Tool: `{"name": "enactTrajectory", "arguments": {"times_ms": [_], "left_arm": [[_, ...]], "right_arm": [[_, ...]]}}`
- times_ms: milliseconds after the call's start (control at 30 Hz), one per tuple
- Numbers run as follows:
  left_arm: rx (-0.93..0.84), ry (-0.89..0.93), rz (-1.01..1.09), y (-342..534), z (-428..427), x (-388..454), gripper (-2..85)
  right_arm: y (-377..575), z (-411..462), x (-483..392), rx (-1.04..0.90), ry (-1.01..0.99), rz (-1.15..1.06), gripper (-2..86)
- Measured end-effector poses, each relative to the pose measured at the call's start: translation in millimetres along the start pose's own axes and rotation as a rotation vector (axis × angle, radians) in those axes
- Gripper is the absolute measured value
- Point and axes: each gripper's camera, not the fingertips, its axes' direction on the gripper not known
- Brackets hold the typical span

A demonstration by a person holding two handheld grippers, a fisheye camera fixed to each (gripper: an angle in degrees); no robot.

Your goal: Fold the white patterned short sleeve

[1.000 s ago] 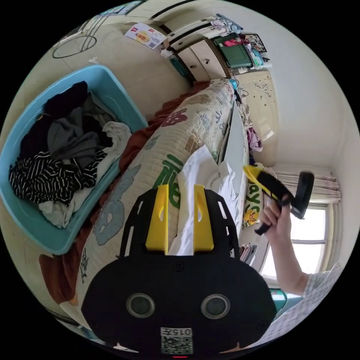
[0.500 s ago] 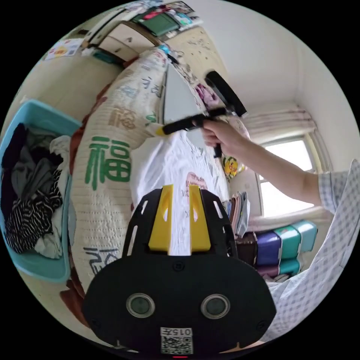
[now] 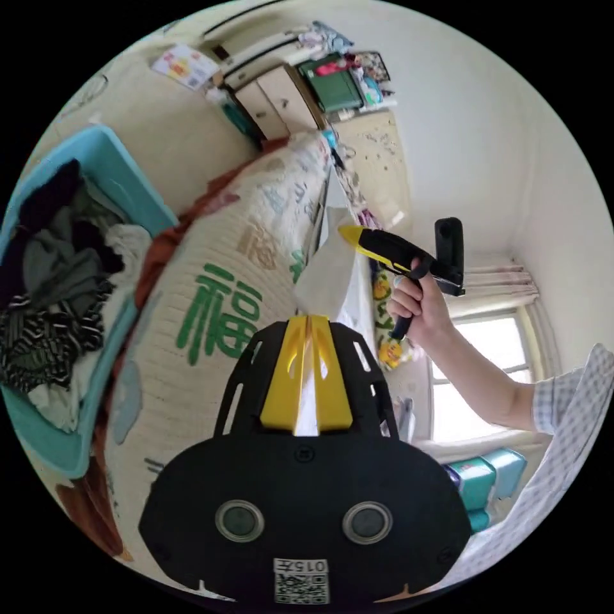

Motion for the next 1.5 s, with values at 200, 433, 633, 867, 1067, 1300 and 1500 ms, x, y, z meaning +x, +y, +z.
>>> {"name": "enactTrajectory", "arguments": {"times_ms": [200,433,633,867,1067,1300,1500], "left_arm": [[0.029,-0.274,-0.108,32,-42,-24,1.2],[0.000,-0.100,-0.247,44,-46,-65,12.4],[-0.016,0.029,-0.187,37,-39,-66,5.2],[-0.020,-0.068,-0.117,35,-51,-34,-0.1],[-0.093,-0.337,-0.083,66,-62,-11,0.6],[-0.428,-0.372,-0.054,139,-75,14,10.4],[-0.633,-0.480,-0.097,229,-61,37,11.2]], "right_arm": [[-41,82,-41,-0.174,0.086,-0.120,2.2],[-6,86,-45,-0.196,0.276,-0.009,4.6],[110,27,-15,-0.053,0.185,0.172,4.6],[366,-26,0,0.027,0.168,0.467,4.2],[641,-36,-3,0.000,0.216,0.888,4.6],[894,24,-20,-0.115,0.094,1.181,8.8],[1029,116,-21,-0.253,0.020,1.263,10.8]]}}
